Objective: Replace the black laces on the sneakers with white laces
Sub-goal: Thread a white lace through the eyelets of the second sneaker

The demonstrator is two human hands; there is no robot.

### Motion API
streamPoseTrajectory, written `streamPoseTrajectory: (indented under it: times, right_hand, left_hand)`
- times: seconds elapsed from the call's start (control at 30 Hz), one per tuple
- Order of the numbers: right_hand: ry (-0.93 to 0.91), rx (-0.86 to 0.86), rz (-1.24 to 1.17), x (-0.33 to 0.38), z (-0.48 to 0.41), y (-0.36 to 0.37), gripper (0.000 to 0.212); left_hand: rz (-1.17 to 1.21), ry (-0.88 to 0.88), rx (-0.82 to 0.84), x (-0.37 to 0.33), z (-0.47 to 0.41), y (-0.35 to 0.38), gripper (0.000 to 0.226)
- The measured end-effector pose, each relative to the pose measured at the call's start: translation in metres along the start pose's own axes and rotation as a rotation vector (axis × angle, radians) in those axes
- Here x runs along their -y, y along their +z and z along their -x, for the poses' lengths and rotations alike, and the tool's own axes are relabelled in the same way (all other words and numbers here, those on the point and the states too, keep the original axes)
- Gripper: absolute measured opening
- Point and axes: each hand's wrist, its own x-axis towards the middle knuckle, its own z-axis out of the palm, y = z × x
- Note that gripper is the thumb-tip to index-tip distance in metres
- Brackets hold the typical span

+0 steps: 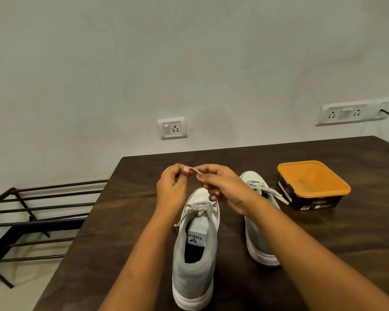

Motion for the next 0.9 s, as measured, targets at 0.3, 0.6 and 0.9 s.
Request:
streamPoseTrajectory:
  times: [0.3,0.6,0.9]
  right_hand:
    - [-0.031,-0.189,0.135,-0.001,0.001,-0.012,0.014]
    - [-0.163,0.003,-0.066,0.003,-0.002,-0.001,0.029]
    - [-0.002,-0.097,0.736,-0.047,-0.012,-0.024,0.029]
  left_hand:
    - [-0.203,0.003,0.031,0.011,0.002,-0.006,0.018]
    - [-0.432,-0.171,0.587,0.034,0.008,-0.001,0.015]
    - [0.006,-0.451,0.150,0.036,0.001,0.002,0.023]
